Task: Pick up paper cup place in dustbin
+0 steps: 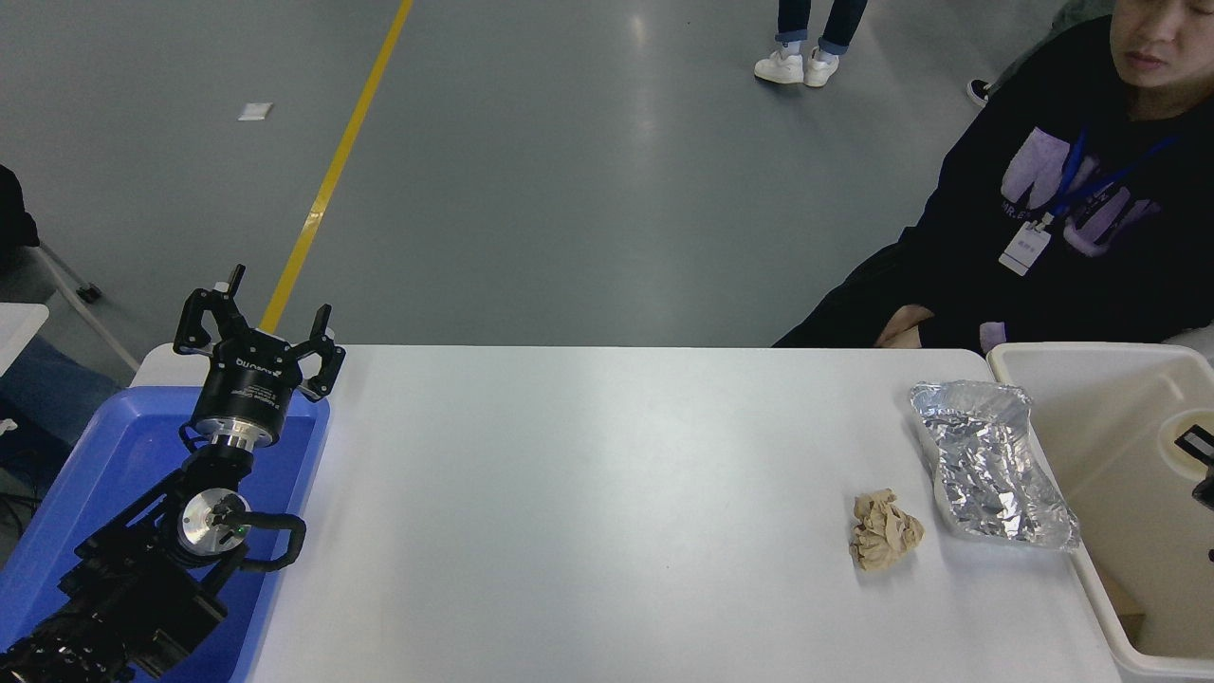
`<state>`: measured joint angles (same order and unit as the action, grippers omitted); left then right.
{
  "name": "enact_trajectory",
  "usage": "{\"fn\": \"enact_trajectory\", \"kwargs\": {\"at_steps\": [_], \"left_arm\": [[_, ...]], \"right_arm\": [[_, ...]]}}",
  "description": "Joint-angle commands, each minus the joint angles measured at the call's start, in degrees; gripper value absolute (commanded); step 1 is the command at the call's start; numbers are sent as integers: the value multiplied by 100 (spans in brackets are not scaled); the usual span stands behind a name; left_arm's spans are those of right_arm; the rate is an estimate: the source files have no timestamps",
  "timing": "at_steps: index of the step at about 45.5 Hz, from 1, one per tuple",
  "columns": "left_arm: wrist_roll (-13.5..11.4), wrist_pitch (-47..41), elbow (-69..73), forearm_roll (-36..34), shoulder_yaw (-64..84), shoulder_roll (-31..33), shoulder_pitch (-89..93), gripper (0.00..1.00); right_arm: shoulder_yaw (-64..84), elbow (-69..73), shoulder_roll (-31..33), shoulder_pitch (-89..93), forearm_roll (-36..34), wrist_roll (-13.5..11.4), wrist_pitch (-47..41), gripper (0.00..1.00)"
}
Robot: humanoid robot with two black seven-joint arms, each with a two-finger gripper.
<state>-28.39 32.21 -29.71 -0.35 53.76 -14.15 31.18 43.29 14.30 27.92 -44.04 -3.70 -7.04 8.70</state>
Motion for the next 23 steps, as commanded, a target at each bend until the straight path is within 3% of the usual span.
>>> {"fn": "enact_trajectory", "kwargs": {"at_steps": [1, 20, 23], "left_arm": [[0, -4, 0, 8, 3, 0, 2, 98], [0, -4, 0, 0, 3, 0, 2, 98], [0, -4, 0, 8, 3, 0, 2, 98]], "right_arm": [[-119, -243, -138, 229, -8, 1, 62, 0], [-119, -252, -129, 247, -8, 1, 79, 1], [-110, -269, -103, 238, 1, 1, 158, 43]]}}
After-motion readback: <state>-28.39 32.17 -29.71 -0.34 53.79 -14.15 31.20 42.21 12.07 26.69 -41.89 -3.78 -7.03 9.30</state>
